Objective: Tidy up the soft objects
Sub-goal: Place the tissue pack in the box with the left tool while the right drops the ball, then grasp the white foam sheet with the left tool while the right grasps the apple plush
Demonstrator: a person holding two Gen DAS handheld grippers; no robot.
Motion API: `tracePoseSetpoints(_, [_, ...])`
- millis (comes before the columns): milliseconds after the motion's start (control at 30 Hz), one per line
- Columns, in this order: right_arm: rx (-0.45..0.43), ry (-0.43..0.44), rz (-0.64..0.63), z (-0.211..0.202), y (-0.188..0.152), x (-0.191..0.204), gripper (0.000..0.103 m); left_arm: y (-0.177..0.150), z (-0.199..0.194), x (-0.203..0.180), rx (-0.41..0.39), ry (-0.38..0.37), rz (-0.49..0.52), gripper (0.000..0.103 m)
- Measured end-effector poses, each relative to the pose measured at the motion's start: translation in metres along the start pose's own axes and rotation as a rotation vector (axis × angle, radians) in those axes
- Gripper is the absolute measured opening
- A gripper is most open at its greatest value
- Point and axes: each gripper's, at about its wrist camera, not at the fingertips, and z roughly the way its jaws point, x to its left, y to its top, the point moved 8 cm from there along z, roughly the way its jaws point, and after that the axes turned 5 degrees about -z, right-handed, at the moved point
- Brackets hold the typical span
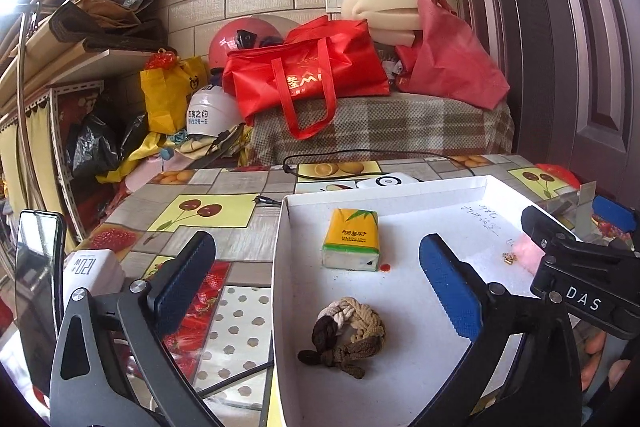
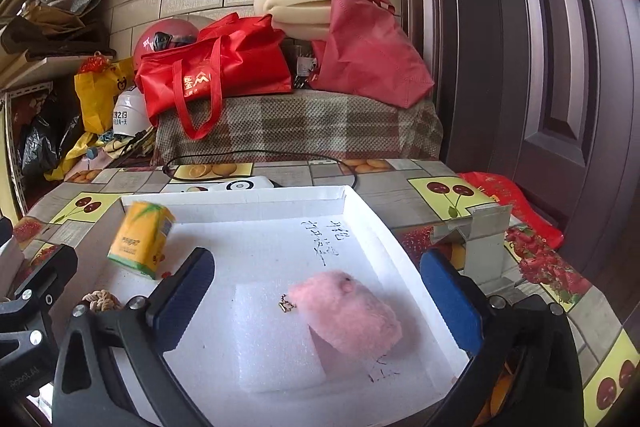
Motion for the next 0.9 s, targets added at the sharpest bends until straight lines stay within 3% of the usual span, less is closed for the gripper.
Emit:
tracePoseSetpoints(167, [0.023, -0.047, 0.002, -0.003, -0.004, -0.004, 0.103, -0.001, -0.004, 0.004, 0.000, 0.003, -0.012, 0.103])
tracePoseSetpoints(467, [-0.016, -0.045, 0.039, -0.033, -0.011, -0.013, 0.103, -0.008, -0.023, 0.010, 0.007, -0.006, -0.029, 0.103])
tracePoseSetpoints(733, [-0.016, -0.039, 0.021, -0.063, -0.022, -0.018, 0.103, -0.020, -0.051, 0.010, 0.029, -0.064, 0.000, 0.103])
tracePoseSetpoints(900, [-0.003, -0.002, 0.011, -0.083, -0.033, -0.022, 0.103, -0.036, -0.077, 0.008, 0.088, -0.163, 0.043, 0.103])
